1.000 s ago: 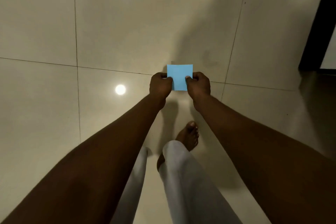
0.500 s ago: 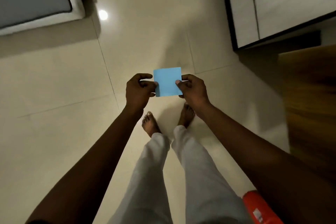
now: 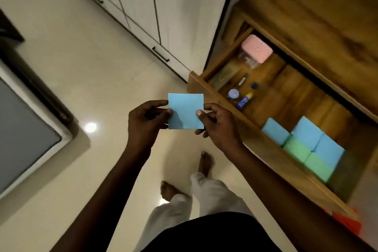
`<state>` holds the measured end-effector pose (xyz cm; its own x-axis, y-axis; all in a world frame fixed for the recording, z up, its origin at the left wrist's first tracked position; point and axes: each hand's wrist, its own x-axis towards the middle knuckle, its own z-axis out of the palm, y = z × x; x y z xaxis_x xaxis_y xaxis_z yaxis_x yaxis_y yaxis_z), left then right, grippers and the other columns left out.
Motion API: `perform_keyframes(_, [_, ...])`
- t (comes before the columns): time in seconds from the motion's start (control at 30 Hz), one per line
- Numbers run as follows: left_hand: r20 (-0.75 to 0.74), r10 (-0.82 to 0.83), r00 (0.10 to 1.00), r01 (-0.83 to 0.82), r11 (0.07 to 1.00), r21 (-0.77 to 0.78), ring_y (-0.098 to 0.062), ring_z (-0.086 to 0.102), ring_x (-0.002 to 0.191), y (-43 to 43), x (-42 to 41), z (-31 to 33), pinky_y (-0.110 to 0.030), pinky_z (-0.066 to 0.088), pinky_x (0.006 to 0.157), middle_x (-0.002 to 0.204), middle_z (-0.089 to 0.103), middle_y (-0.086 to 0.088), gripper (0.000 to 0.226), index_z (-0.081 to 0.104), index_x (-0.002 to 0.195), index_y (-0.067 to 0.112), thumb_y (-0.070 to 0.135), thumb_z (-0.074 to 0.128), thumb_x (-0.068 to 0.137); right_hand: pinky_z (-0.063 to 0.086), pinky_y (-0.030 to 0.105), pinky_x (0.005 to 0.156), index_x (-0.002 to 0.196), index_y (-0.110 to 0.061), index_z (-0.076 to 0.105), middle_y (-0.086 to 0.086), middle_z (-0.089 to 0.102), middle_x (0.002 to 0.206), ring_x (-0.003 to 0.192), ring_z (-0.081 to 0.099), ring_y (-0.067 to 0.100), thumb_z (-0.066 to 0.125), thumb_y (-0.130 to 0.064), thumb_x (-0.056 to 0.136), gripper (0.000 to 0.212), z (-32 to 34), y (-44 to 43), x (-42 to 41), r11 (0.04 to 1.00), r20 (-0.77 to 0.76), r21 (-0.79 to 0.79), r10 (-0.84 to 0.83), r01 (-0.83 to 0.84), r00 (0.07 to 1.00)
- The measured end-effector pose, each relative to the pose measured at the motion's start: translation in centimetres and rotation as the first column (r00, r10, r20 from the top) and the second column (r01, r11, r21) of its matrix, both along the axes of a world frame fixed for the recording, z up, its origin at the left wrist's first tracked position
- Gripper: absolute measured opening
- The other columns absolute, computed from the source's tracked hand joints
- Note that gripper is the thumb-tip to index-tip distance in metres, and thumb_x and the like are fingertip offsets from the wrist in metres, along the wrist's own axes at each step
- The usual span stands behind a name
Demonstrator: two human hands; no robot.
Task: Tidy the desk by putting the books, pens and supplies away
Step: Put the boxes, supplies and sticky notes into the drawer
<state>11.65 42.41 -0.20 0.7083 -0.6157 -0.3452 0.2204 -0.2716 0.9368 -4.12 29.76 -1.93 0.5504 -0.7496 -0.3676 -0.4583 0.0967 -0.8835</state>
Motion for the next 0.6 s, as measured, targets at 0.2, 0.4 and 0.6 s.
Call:
perform_keyframes(0.2, [0.039, -0.241, 0.970, 0.243, 0.969, -0.047, -0.026, 0.073, 0.079, -7.7, -5.3, 3.1, -0.043, 0.063, 0.067, 0.091, 0.078, -0.009, 0.022, 0.076, 0.107, 0.014, 0.003, 0.075, 0.088, 0.058, 0.030, 0.057, 0.116, -0.019, 0.068, 0.004, 0.076, 0.099, 0.068, 0.077, 0.021, 0.066, -0.026, 0.099, 0.018, 3.6, -3.2, -7.9, 0.953, 0.107, 0.032, -0.302, 0.301, 0.947])
perform_keyframes(0.4, [0.065, -0.434, 0.898, 0.436, 0.900, -0.012, -0.026, 0.075, 0.094, -15.2, -11.2, 3.0, -0.044, 0.064, 0.073, 0.101, 0.077, -0.009, 0.031, 0.076, 0.114, 0.010, 0.002, 0.079, 0.084, 0.063, 0.032, 0.064, 0.101, -0.034, 0.070, -0.006, 0.076, 0.098, 0.078, 0.076, 0.012, 0.068, -0.018, 0.097, 0.017, 4.4, -6.4, -15.4, 0.854, 0.129, 0.026, -0.518, 0.519, 0.846])
perform_keyframes(0.6, [0.156, -0.578, 0.801, 0.563, 0.816, 0.129, -0.022, 0.076, 0.089, -22.0, -15.9, 0.0, -0.048, 0.064, 0.069, 0.097, 0.077, -0.007, 0.031, 0.075, 0.111, 0.011, 0.012, 0.083, 0.081, 0.064, 0.029, 0.068, 0.112, -0.012, 0.071, 0.005, 0.074, 0.103, 0.074, 0.078, 0.020, 0.071, -0.010, 0.094, 0.018, 1.6, -10.4, -21.5, 0.791, 0.018, 0.085, -0.609, 0.606, 0.793])
